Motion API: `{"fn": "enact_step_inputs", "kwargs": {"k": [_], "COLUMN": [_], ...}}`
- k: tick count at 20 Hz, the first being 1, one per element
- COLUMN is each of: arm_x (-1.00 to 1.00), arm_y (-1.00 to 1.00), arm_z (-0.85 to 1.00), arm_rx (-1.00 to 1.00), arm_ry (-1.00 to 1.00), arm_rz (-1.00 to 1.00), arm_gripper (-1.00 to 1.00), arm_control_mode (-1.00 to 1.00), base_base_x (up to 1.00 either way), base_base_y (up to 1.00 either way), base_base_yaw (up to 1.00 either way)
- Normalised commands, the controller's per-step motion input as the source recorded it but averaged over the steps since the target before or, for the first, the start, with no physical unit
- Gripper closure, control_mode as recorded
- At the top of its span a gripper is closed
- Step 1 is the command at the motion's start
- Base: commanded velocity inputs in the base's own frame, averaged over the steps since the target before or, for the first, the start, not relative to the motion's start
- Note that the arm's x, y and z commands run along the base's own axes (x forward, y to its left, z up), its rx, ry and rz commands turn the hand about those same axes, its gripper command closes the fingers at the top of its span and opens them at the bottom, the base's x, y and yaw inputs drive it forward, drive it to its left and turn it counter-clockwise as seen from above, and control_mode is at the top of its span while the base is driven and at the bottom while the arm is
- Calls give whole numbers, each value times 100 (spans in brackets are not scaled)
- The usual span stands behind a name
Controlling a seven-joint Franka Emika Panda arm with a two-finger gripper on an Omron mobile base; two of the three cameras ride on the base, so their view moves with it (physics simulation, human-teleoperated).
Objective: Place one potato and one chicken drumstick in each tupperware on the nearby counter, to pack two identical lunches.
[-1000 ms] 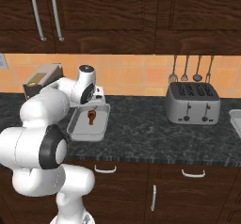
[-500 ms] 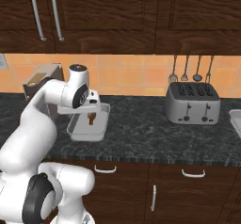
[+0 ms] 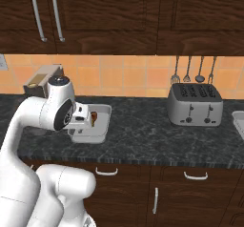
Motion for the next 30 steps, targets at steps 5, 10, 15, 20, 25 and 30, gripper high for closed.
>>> {"fn": "enact_step_inputs", "kwargs": {"k": [5, 10, 15, 20, 25, 30], "arm_x": [-58, -11, 0, 0, 0, 0], "arm_y": [4, 0, 0, 0, 0, 0], "arm_z": [33, 2, 0, 0, 0, 0], "arm_rx": [-1, -1, 0, 0, 0, 0], "arm_ry": [-8, -1, 0, 0, 0, 0], "arm_rz": [0, 0, 0, 0, 0, 0], "arm_gripper": [-100, -100, -100, -100, -100, -100], "arm_control_mode": [-100, 100, 100, 100, 100, 100], "base_base_x": [0, -30, -60, 0, 6, -10], "base_base_y": [0, 0, -12, -75, -100, -100], "base_base_yaw": [0, 0, -4, -2, 6, 26]}}
